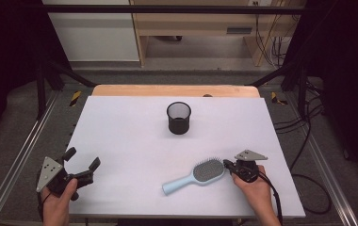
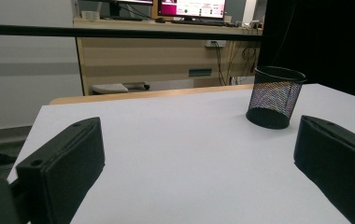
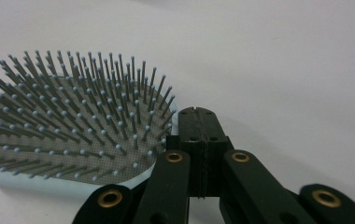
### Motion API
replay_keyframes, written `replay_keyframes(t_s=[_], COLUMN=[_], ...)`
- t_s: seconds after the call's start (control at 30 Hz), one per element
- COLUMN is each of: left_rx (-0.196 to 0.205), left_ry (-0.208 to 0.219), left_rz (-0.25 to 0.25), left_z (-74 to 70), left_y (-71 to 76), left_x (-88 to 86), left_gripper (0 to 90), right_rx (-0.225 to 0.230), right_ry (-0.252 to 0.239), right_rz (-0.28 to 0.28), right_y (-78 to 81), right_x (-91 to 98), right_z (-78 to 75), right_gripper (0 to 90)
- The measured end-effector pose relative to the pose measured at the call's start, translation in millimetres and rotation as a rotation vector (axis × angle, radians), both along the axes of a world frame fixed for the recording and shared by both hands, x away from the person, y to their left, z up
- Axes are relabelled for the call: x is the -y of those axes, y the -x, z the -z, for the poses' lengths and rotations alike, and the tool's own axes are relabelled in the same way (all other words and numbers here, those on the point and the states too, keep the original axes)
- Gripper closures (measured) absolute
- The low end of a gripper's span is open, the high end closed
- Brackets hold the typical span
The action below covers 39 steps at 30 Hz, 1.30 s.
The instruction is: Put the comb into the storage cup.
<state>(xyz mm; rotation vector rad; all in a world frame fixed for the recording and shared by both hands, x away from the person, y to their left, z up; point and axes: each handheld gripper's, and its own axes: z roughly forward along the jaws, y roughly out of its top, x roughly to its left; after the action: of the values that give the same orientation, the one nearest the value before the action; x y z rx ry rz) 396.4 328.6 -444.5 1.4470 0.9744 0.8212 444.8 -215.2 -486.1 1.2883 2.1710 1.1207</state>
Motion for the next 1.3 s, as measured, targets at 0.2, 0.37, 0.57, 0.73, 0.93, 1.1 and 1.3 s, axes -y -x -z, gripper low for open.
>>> replay_keyframes(t_s=[0.2, 0.37, 0.57, 0.73, 0.93, 1.1, 1.3], left_rx=[-0.002, -0.004, -0.007, -0.015, -0.022, -0.025, -0.028], left_ry=[-0.003, -0.005, -0.009, -0.012, -0.016, -0.020, -0.021], left_rz=[0.006, 0.007, 0.004, 0.002, 0.003, 0.004, 0.002], left_z=[0.0, 0.1, 0.3, 0.7, 1.3, 1.5, 1.6], left_y=[-0.2, -0.3, -0.6, -0.8, -1.5, -1.7, -1.8], left_x=[0.7, 0.9, 0.7, 1.2, 0.9, 1.3, 0.7], left_gripper=[2.1, 2.1, 2.1, 2.1, 2.1, 2.1, 2.1], right_rx=[-0.005, -0.010, -0.025, -0.028, -0.043, -0.043, -0.040], right_ry=[-0.001, -0.002, -0.012, -0.009, -0.008, -0.017, -0.018], right_rz=[-0.027, -0.060, -0.092, -0.114, -0.140, -0.166, -0.190], right_y=[5.0, 9.1, 13.1, 14.8, 18.7, 21.1, 22.8], right_x=[-10.1, -23.9, -39.4, -54.9, -71.1, -84.4, -103.5], right_z=[-1.0, -1.6, -2.5, -2.8, -4.1, -3.6, -3.5], right_gripper=[90.0, 90.0, 90.0, 90.0, 90.0, 90.0, 90.0])
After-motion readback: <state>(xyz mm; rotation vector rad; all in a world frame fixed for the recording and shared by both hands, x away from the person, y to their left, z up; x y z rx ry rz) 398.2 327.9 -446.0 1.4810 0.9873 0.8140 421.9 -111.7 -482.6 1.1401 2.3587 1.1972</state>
